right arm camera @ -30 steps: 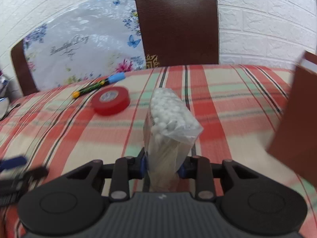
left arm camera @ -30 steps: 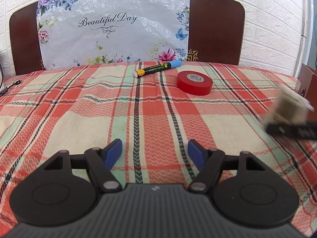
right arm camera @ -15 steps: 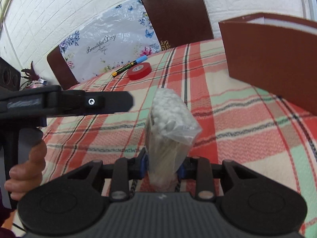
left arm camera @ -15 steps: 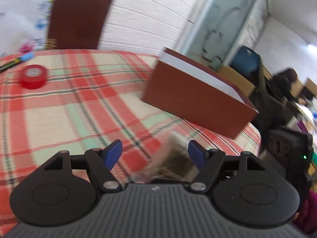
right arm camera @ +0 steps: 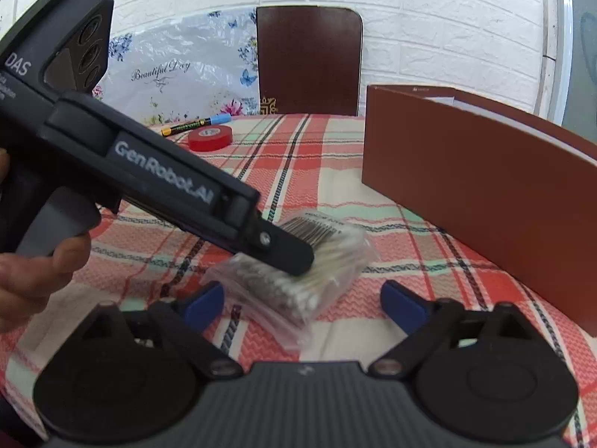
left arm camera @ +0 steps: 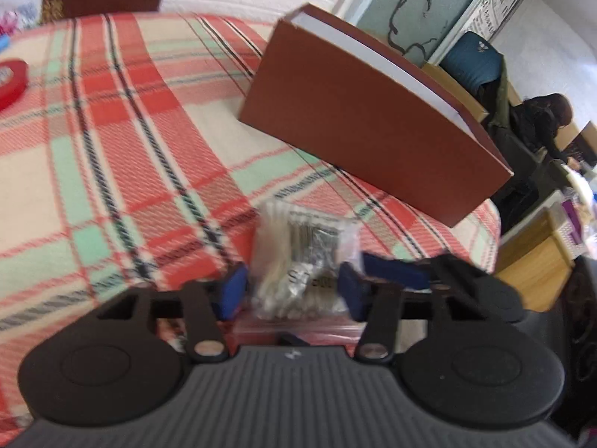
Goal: Organize objects
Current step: 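Carry the cotton swab bag into the brown box and open the right gripper, then move the right gripper back toward the red tape roll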
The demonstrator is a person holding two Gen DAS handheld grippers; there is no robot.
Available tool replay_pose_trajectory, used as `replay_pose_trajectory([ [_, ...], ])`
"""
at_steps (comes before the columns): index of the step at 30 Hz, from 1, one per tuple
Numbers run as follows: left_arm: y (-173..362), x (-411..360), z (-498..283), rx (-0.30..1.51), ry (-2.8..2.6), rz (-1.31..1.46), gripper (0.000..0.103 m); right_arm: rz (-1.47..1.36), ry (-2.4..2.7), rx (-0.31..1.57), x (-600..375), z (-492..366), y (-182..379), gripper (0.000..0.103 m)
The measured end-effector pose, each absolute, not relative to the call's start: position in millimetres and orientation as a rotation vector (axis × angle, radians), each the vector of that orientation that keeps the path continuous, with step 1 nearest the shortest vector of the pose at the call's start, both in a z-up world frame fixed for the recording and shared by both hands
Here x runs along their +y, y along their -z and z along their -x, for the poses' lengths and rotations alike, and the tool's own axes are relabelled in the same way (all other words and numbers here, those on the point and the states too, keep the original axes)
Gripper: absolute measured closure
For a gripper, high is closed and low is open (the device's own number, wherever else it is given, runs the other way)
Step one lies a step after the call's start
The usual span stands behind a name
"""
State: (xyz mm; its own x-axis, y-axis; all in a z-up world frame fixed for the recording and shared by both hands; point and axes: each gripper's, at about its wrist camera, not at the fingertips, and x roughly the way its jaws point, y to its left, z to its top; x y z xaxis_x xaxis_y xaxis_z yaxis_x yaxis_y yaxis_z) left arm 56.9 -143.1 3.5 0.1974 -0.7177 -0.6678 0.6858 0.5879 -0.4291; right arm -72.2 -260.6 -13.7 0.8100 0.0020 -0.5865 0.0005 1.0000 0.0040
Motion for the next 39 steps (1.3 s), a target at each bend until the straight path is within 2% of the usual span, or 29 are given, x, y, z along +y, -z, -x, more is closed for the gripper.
replay_pose_trajectory([
  [1,-3.8,-144.7,-56.1,0.958,0.982,0.044,0.060,-0.016,-0.014,0.639,-261.8,68.0,14.7,0.034],
  [4,-19.2,-147.4,-51.0,0.943,0.978,0.055,0.064,0.005,-0.020,0.625,-259.1,64.8,12.5,0.043],
  [8,-64.4,-161.1,-40.4,0.815,1.060,0.046,0.064,0.031,0.030,0.497,-262.3,72.8,-7.5,0.043],
  [13,-106.6,-213.9,-38.6,0.690,1.151,0.004,0.064,0.061,0.164,0.300,-290.9,82.3,-44.3,0.043],
  [20,-106.0,-300.1,-38.3,0.646,1.209,-0.055,0.064,0.033,0.342,0.255,-357.8,75.7,-59.7,0.042],
  [22,-102.1,-312.8,-38.0,0.636,1.191,-0.080,0.064,0.028,0.378,0.269,-373.6,69.8,-56.6,0.041],
  [24,-97.4,-324.3,-38.2,0.617,1.134,-0.122,0.057,0.029,0.405,0.292,-386.3,60.0,-52.3,0.038],
  [27,-93.1,-332.5,-41.3,0.595,1.028,-0.201,0.054,0.027,0.465,0.290,-401.9,45.6,-43.5,0.010],
  [29,-92.4,-325.8,-44.5,0.595,0.996,-0.212,0.054,-0.001,0.480,0.284,-406.2,44.2,-42.5,0.015],
  [33,-95.9,-307.8,-39.9,0.565,0.933,-0.227,0.053,-0.026,0.470,0.241,-398.6,63.0,-38.9,0.015],
  [35,-97.8,-294.3,-33.8,0.545,0.929,-0.218,0.046,-0.018,0.479,0.200,-388.4,75.4,-37.7,0.015],
  [39,-98.0,-264.3,-17.1,0.507,0.916,-0.213,0.047,-0.010,0.478,0.119,-362.4,104.7,-31.9,0.014],
])
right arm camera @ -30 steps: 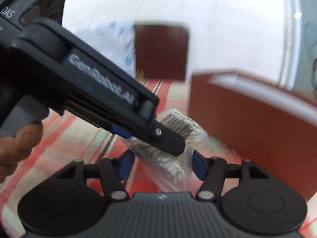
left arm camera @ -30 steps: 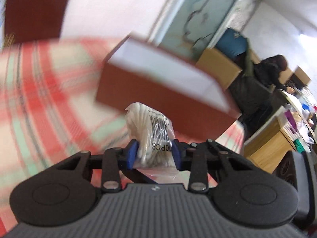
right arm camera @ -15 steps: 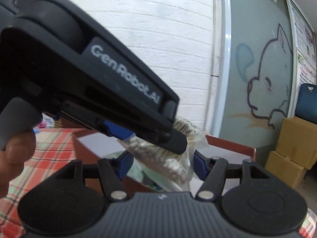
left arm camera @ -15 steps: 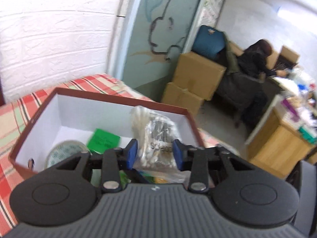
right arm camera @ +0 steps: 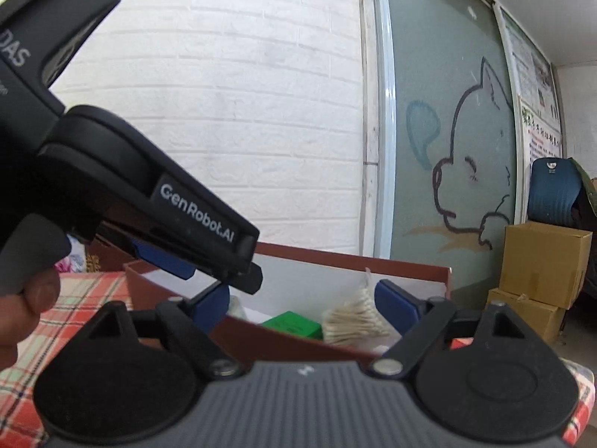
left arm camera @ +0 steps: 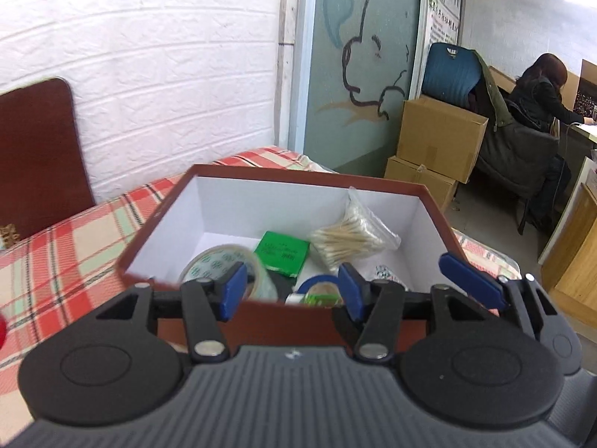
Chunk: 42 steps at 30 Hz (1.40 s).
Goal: Organize objects
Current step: 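Move the right gripper back toward the red tape roll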
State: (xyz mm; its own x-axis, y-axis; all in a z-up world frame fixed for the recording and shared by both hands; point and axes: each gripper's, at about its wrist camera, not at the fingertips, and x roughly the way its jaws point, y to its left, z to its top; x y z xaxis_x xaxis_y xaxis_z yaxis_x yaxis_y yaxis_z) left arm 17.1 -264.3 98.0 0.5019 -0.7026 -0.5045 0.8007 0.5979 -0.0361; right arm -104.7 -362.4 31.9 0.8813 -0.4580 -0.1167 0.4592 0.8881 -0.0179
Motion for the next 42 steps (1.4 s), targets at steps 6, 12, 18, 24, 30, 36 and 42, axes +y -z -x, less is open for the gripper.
replay_pose_trajectory([
  [6,-85.5,-232.7,-19.0,0.537,0.802,-0.229,0.047,0.012,0.387,0.155,-334.3,108.8,-27.9,0.014],
  [12,-50.7,-186.9,-43.9,0.670,0.593,-0.245,0.047,-0.051,0.227,0.340,-311.3,84.3,-17.6,0.013],
  [18,-23.3,-138.6,-63.2,0.737,0.445,-0.232,0.047,-0.055,0.102,0.511,-275.2,60.5,-0.5,0.013],
  [24,-7.8,-98.4,-76.0,0.765,0.366,-0.188,0.047,0.010,0.055,0.573,-244.0,46.5,5.1,0.013],
  [30,-4.4,-67.0,-85.5,0.749,0.320,-0.149,0.046,0.062,0.025,0.616,-220.9,27.2,8.7,0.013],
  [36,-1.6,-31.7,-99.9,0.710,0.250,-0.124,0.046,0.100,-0.019,0.652,-197.8,8.5,11.0,0.014],
  [42,1.1,20.5,-120.7,0.654,0.115,-0.116,0.038,0.105,-0.056,0.665,-182.9,-15.2,11.9,0.013],
])
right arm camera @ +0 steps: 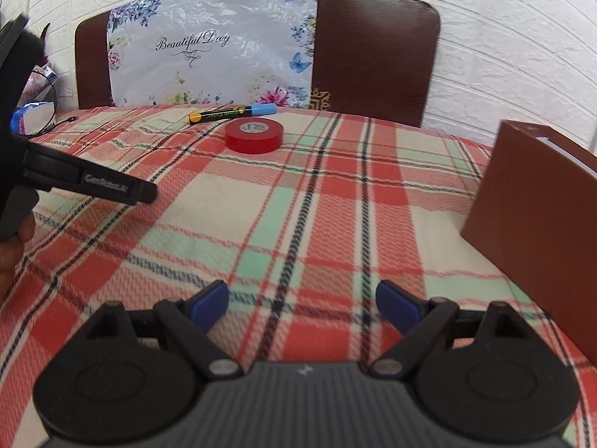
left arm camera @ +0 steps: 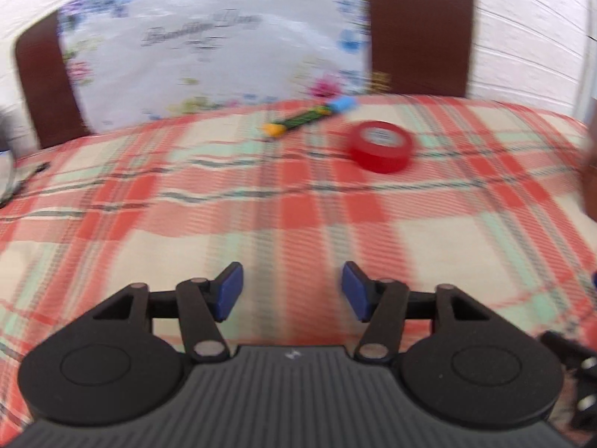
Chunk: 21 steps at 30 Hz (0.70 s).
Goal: Organize objects
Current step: 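Move the right gripper back toward the red tape roll, then grasp the red tape roll with the right gripper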
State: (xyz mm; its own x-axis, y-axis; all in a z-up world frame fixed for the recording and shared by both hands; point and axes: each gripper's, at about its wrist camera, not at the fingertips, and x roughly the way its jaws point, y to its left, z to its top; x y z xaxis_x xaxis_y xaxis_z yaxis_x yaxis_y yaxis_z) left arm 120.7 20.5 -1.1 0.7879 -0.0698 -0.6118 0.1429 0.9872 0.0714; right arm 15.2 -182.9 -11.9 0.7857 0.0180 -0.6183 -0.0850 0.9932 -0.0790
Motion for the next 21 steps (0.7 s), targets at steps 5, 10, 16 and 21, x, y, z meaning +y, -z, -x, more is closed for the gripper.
replay_pose_trajectory([
  [5,10.7,69.6,-130.0,0.589,0.057,-0.013,0.031,0.088,-0.080,0.665,-171.6,-54.5,13.5,0.013],
  [10,13.0,72.3,-126.0,0.549,0.080,0.032,0.031,0.063,-0.087,0.644,-156.5,-115.6,15.0,0.013],
  [16,16.7,71.7,-127.3,0.548,0.088,0.030,0.029,0.097,-0.088,0.618,-132.0,-192.5,19.2,0.013],
  [21,18.1,70.7,-130.1,0.553,0.085,0.021,0.029,0.110,-0.147,0.620,-122.3,-220.6,22.5,0.027],
])
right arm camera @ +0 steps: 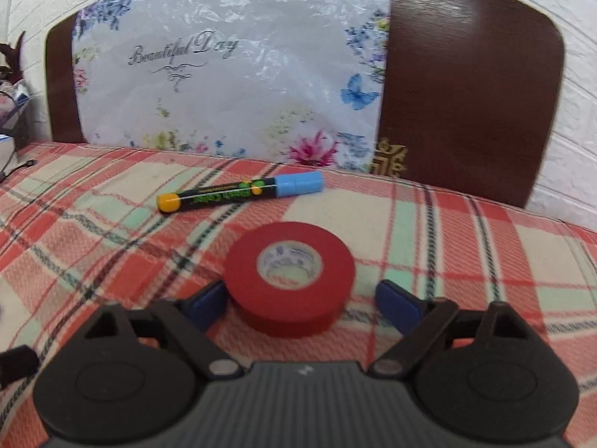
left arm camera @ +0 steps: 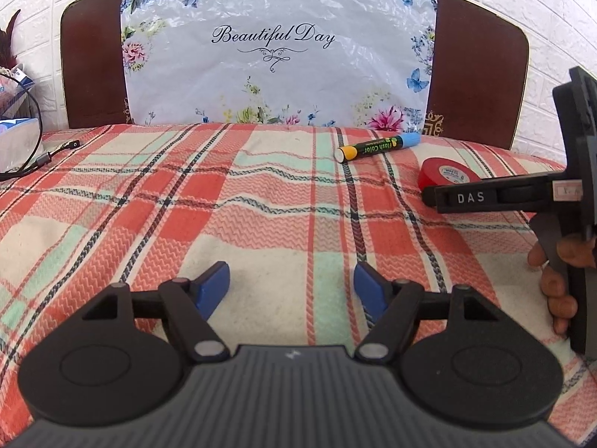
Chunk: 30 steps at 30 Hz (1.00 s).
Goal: Organize objects
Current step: 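Grasp the red tape roll with the right gripper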
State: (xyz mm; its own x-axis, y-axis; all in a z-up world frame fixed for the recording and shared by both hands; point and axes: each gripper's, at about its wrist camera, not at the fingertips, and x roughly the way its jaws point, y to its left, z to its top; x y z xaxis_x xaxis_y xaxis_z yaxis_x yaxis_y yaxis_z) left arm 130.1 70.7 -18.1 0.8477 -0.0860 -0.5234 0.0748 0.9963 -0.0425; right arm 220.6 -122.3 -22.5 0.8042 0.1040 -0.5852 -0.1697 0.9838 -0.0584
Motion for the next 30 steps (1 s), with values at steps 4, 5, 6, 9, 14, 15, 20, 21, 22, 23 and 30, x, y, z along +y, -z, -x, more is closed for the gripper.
replay_pose_trajectory([
  [4,18.1,70.7,-130.6,0.553,0.085,0.020,0.028,0.094,-0.157,0.627,-125.2,-212.0,20.6,0.028],
  [5,18.2,70.9,-130.6,0.554,0.085,0.020,0.028,0.090,-0.158,0.631,-126.4,-206.4,20.4,0.028],
  [6,18.1,70.8,-130.5,0.553,0.085,0.021,0.028,0.088,-0.159,0.635,-127.3,-197.9,19.7,0.028],
  [9,18.0,70.7,-130.4,0.553,0.085,0.021,0.028,0.092,-0.181,0.656,-136.4,-165.1,18.1,0.028],
  [14,17.6,69.4,-130.6,0.555,0.081,0.011,0.028,0.121,-0.198,0.688,-167.1,-79.3,14.3,0.027],
  [15,16.9,67.4,-130.4,0.558,0.077,-0.001,0.028,0.126,-0.186,0.694,-175.0,-58.1,14.0,0.027],
  [20,11.4,41.4,-110.8,0.585,0.128,-0.048,0.034,0.073,-0.052,0.693,-213.0,38.0,10.9,0.027],
  [21,10.2,31.2,-102.4,0.592,0.168,-0.054,0.034,0.059,-0.023,0.689,-219.5,53.2,10.2,0.027],
  [22,8.9,17.6,-92.6,0.598,0.214,-0.073,0.034,0.059,-0.003,0.683,-223.5,64.7,10.1,0.027],
  [23,7.2,3.3,-82.5,0.607,0.266,-0.093,0.034,0.066,0.013,0.679,-224.7,72.9,9.6,0.027],
  [30,-15.5,-80.1,-31.3,0.731,0.620,-0.069,0.035,0.077,0.045,0.655,-225.7,93.2,11.3,0.027],
])
